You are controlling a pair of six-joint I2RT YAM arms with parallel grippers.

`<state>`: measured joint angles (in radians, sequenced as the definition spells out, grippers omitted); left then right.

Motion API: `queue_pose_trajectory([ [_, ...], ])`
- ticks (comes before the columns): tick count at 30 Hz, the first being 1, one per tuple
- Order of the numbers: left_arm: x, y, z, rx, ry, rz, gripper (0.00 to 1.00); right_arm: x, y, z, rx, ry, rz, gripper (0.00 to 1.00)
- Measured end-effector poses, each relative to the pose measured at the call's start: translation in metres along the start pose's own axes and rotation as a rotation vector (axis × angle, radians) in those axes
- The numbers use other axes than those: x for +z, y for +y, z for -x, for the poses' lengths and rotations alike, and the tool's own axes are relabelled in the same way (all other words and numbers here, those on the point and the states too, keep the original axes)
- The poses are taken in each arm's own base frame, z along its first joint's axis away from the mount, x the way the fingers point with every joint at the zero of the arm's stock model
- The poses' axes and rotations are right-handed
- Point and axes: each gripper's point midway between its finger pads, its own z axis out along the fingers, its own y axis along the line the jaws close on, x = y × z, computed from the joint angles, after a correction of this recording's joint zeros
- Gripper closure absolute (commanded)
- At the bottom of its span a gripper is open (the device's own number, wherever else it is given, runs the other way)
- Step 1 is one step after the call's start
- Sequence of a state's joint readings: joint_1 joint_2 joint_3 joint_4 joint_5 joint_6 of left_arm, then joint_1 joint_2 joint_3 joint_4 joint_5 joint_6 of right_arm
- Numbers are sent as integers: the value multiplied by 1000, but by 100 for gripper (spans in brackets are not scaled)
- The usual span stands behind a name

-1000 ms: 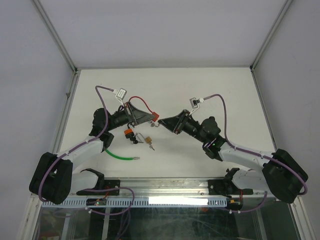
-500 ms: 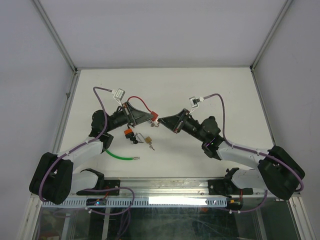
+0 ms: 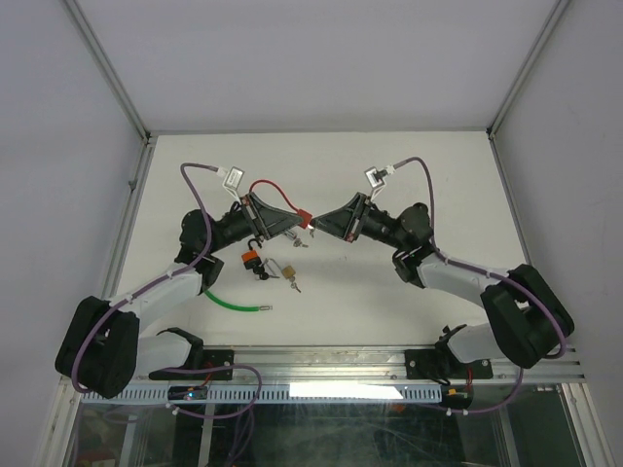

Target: Unlock with the key

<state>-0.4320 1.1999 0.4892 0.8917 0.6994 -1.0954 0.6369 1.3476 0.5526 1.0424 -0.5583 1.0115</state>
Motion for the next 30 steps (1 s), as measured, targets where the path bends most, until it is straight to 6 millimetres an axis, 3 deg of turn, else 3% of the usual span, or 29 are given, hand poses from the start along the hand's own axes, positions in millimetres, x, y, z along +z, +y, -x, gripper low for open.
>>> queue_pose_trajectory([
  [6, 3, -14, 11, 99, -24, -34, 100, 5, 14, 12, -13, 58, 87, 100],
  [15, 2, -16, 11, 60, -68, -39, 100, 2, 16, 11, -44, 68, 93, 99],
  [17, 2, -14, 10, 41, -71, -31, 100, 1, 15, 10, -65, 67, 76, 88],
  [19, 2, -13, 9, 17, -67, -22, 100, -2, 15, 10, -100, 66, 48, 86],
  [20, 2, -12, 9, 7, -65, -18, 100, -3, 16, 10, -113, 65, 37, 75],
  [22, 1, -9, 7, -11, -59, -8, 100, -7, 18, 9, -133, 69, 7, 65],
  [30, -4, 32, 3, -126, -43, 132, 100, -27, 21, 14, -451, 79, -57, 51],
])
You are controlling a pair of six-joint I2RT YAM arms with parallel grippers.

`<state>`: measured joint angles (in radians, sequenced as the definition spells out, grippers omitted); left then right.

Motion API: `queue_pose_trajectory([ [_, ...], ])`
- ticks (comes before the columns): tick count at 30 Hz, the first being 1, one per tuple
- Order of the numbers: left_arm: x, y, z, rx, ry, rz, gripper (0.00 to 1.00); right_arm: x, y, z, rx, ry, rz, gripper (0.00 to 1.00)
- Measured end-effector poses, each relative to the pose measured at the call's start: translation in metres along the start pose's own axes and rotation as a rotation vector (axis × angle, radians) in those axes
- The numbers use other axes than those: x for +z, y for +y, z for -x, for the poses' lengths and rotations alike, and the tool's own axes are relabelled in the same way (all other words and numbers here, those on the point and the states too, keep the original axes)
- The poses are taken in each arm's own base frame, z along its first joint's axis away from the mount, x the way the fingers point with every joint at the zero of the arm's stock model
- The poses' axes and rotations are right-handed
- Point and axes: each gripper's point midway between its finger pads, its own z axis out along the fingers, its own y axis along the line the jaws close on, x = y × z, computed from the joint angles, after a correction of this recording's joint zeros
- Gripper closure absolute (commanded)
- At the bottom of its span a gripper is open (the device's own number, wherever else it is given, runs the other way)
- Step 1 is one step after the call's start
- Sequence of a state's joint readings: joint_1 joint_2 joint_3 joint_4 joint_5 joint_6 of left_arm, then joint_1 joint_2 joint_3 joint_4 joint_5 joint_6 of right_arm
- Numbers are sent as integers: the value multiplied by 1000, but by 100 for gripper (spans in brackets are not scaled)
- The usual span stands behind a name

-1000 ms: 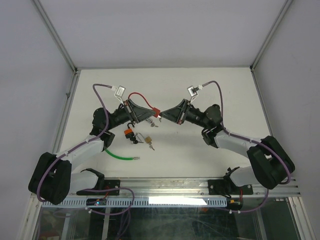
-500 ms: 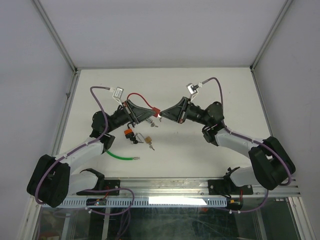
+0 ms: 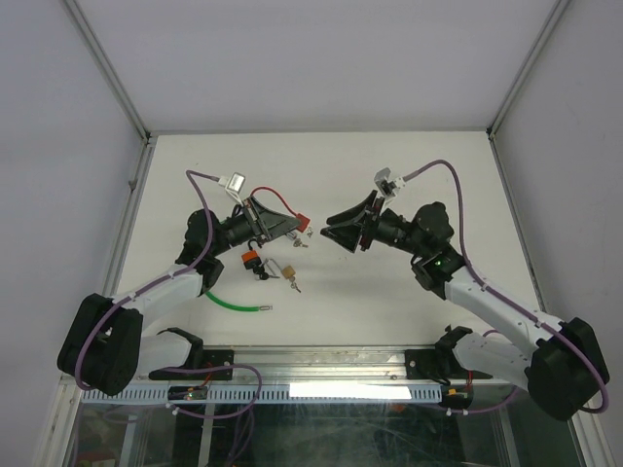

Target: Unlock with the key

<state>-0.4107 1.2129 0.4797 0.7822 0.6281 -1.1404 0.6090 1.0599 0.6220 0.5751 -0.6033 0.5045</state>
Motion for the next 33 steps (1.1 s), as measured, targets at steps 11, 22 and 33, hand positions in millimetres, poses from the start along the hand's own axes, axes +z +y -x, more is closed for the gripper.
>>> queue_pose_trajectory([
  [11, 0, 6, -10, -30, 62, 22, 100, -4, -24, -29, -115, 96, -111, 53],
  [22, -1, -4, -13, -5, 86, -26, 100, 10, -35, -45, 149, 52, -134, 62],
  [33, -2, -19, -10, 29, 80, -88, 100, 24, -27, -37, 356, -35, -56, 82],
])
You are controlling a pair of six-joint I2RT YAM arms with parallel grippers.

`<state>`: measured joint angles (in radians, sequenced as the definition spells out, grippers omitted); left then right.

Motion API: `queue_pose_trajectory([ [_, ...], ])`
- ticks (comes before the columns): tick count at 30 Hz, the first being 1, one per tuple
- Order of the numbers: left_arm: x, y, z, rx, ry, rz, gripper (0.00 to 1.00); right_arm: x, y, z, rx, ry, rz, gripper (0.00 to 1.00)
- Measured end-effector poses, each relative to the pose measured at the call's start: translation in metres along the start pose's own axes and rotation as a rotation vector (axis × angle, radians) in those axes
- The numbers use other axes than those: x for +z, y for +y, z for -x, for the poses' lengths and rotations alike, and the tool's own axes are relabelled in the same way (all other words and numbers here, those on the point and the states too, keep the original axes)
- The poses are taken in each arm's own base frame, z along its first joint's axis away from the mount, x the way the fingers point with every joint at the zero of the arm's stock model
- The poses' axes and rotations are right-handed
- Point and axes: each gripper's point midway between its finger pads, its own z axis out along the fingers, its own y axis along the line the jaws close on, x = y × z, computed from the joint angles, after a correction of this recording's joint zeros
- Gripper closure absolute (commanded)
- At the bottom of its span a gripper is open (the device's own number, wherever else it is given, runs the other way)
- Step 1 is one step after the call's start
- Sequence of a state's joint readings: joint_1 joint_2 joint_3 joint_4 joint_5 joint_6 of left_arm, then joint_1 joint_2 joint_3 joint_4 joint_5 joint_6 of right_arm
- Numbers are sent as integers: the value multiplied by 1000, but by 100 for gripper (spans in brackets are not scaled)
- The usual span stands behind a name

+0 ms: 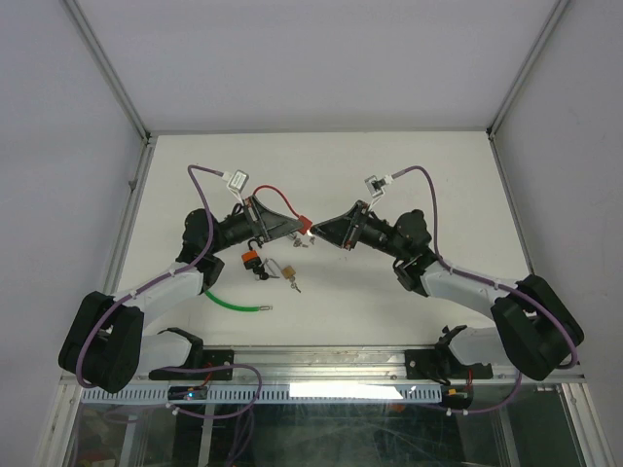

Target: Unlock with the key

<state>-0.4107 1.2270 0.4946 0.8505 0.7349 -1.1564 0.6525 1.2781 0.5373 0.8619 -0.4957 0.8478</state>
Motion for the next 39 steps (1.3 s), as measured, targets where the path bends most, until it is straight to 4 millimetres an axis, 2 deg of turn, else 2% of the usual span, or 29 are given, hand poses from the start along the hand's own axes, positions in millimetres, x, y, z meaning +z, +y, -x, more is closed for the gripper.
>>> queue_pose_trajectory([
  [3, 0, -2, 1, 9, -6, -10, 100, 2, 6, 1, 51, -10, 41, 98],
  [4, 0, -3, 2, 11, -9, -13, 100, 3, 8, 1, 72, -14, 55, 100],
  [8, -3, -8, 4, 40, -25, -44, 100, 4, 13, 3, 182, -35, 103, 100],
  [15, -6, -13, 3, 89, -47, -84, 100, 6, 15, 2, 496, -40, 172, 100],
  [18, -7, -12, 4, 89, -55, -82, 100, 6, 15, 2, 557, -34, 182, 85],
  [22, -6, -6, 5, 58, -69, -46, 100, 6, 5, 1, 546, -26, 146, 71],
  [25, -6, 3, 8, 20, -89, 1, 100, 4, -5, -3, 490, -11, 94, 62],
  [27, -6, 11, 8, -13, -96, 42, 100, 0, -11, -5, 423, 1, 52, 61],
  [29, -6, 19, 6, -45, -94, 79, 100, -5, -11, -5, 365, 15, 19, 52],
  [30, -6, 24, 6, -63, -93, 103, 100, -8, -11, -6, 321, 25, 2, 51],
  [33, -4, 32, 7, -104, -88, 153, 100, -17, -14, -8, 104, 54, -54, 45],
  [36, -2, 34, 9, -130, -77, 184, 100, -21, -15, -8, -102, 78, -90, 45],
  [39, 0, 36, 10, -147, -66, 209, 100, -23, -17, -16, -304, 123, -115, 44],
])
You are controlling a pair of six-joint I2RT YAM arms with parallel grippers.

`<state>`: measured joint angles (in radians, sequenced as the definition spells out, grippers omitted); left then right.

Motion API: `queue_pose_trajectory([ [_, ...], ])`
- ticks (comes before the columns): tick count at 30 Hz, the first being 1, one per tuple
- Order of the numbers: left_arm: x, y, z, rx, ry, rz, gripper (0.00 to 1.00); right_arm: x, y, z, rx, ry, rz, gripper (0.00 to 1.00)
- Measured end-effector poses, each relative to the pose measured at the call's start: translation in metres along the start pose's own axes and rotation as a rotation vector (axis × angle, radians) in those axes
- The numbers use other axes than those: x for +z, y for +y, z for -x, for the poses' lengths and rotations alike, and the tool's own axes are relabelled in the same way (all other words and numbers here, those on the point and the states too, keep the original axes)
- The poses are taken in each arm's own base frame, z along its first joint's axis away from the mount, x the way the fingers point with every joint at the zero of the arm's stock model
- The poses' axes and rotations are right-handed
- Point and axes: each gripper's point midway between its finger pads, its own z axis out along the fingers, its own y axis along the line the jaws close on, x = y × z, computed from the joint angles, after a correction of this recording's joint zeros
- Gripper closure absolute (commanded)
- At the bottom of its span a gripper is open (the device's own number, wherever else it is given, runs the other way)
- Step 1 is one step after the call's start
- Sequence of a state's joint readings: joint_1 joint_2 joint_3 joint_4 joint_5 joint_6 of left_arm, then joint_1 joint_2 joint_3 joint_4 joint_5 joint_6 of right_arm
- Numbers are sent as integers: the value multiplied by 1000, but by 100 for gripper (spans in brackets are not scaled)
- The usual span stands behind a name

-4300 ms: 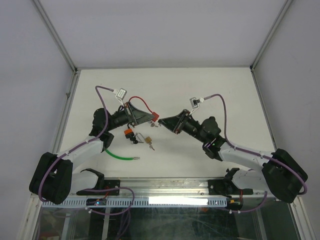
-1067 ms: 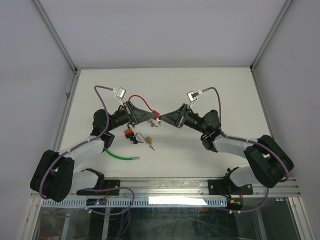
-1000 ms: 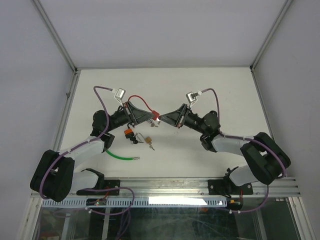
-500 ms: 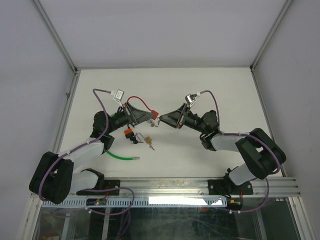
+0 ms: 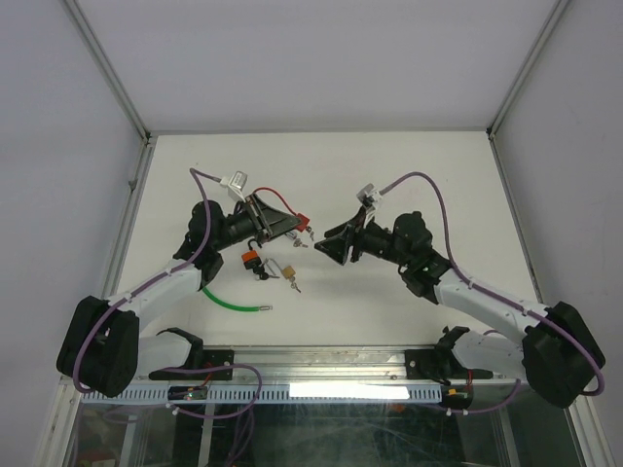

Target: Unlock with the key

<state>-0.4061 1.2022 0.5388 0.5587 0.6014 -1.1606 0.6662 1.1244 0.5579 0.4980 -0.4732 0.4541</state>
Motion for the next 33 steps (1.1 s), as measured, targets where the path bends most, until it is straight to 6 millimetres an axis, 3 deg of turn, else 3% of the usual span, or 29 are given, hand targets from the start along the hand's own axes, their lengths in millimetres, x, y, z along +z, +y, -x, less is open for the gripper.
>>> queue_pose_trajectory([
  [7, 4, 9, -1, -19, 36, 74, 100, 10, 4, -27, -484, 62, -52, 48],
  [15, 4, 18, -6, -35, 70, 114, 100, 18, 11, -12, -809, -7, -131, 54],
  [19, 3, 19, -8, -32, 84, 114, 100, 23, 9, -6, -890, -33, -175, 56],
  [24, 3, 18, -9, -30, 88, 113, 100, 30, -1, -14, -956, -4, -213, 60],
  [33, 3, 20, -10, -36, 93, 121, 100, 34, -15, -21, -1013, 30, -262, 74],
])
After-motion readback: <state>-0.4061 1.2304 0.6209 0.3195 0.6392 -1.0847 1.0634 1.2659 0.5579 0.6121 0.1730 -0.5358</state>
